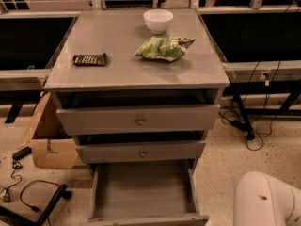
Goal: Close bottom drawer
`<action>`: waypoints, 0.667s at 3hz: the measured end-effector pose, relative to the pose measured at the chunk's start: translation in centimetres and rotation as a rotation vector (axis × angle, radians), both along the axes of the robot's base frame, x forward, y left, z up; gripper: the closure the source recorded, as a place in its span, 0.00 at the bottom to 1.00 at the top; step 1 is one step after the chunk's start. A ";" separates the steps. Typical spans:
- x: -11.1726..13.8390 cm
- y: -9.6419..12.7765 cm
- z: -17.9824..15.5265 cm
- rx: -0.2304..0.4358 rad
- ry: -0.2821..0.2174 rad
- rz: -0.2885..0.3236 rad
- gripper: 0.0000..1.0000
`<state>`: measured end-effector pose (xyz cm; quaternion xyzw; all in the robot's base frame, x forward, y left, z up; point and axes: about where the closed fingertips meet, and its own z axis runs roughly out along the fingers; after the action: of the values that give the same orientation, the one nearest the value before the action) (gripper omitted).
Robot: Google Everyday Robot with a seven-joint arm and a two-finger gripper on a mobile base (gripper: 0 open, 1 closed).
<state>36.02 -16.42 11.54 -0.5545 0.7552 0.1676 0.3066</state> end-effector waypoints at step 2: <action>4.0 4.7 -3.6 0.127 -0.066 0.110 1.00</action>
Offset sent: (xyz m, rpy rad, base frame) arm 0.1810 0.0831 -0.0464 0.2136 -0.2804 0.2561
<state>39.98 -11.75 7.92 -0.5799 0.7009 0.2134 0.3563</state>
